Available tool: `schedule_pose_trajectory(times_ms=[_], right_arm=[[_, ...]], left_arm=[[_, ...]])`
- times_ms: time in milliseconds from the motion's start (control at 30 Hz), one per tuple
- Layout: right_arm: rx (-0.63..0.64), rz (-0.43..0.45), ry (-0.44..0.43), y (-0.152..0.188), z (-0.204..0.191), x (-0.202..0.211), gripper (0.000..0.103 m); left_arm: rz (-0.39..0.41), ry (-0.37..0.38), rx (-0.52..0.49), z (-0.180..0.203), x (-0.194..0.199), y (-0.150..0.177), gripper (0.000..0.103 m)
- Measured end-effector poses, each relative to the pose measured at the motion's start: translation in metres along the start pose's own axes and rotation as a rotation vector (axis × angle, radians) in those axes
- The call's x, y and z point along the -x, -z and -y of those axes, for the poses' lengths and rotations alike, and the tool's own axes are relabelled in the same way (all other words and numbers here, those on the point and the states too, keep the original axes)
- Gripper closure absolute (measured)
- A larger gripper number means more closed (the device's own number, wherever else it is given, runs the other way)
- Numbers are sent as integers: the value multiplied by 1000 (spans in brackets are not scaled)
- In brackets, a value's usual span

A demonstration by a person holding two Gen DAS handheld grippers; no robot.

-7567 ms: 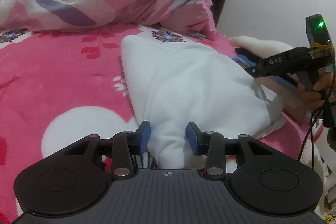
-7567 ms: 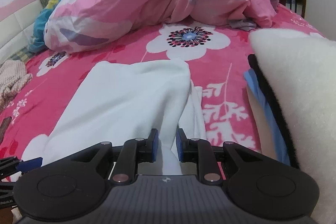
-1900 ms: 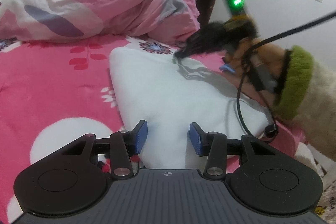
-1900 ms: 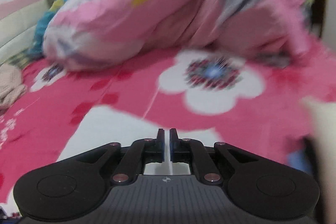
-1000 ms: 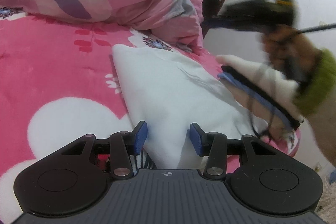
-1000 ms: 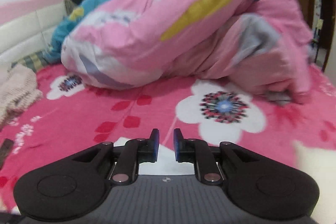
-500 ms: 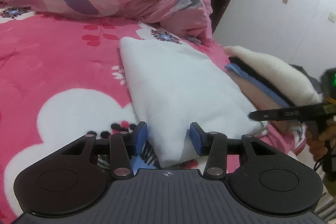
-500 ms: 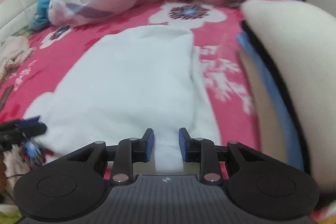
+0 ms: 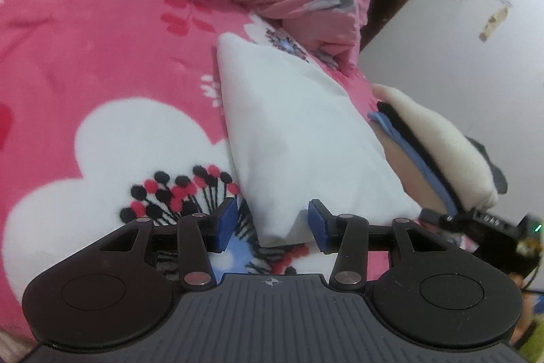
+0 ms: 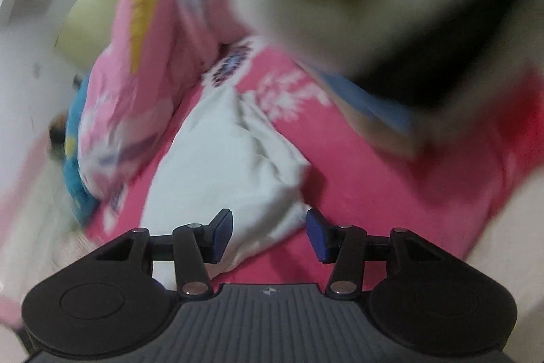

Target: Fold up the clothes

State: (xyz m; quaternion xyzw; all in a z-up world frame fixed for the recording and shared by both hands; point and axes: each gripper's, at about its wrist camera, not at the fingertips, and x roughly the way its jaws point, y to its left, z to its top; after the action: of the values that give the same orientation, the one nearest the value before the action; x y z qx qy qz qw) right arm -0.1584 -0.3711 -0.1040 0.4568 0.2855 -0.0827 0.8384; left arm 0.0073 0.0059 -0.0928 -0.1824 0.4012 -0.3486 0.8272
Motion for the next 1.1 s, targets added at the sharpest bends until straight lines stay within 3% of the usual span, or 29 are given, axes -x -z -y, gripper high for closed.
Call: schedule_pose_trajectory(times_ms=[200, 433, 500, 667, 833, 1033, 1100], right_arm=[[-197, -18, -93, -4, 30, -10, 48], [-236, -54, -140, -16, 29, -35, 44], [-233, -49, -141, -16, 25, -40, 45], [-211, -32, -141, -12, 15, -46, 80], [-141, -13, -153, -8, -6, -33, 85], [-99, -71, -194, 16, -30, -10, 86], [-91, -94, -190, 28, -32, -9, 86]], left_arm=[[-31, 15, 56, -3, -13, -2, 57], [-45, 45, 97, -4, -28, -8, 58], [-39, 42, 109, -3, -32, -10, 63], [25, 19, 81, 6, -24, -10, 84], [90, 33, 54, 13, -6, -16, 88], [82, 49, 85, -7, 30, -23, 89], [46, 39, 88, -15, 36, -18, 88]])
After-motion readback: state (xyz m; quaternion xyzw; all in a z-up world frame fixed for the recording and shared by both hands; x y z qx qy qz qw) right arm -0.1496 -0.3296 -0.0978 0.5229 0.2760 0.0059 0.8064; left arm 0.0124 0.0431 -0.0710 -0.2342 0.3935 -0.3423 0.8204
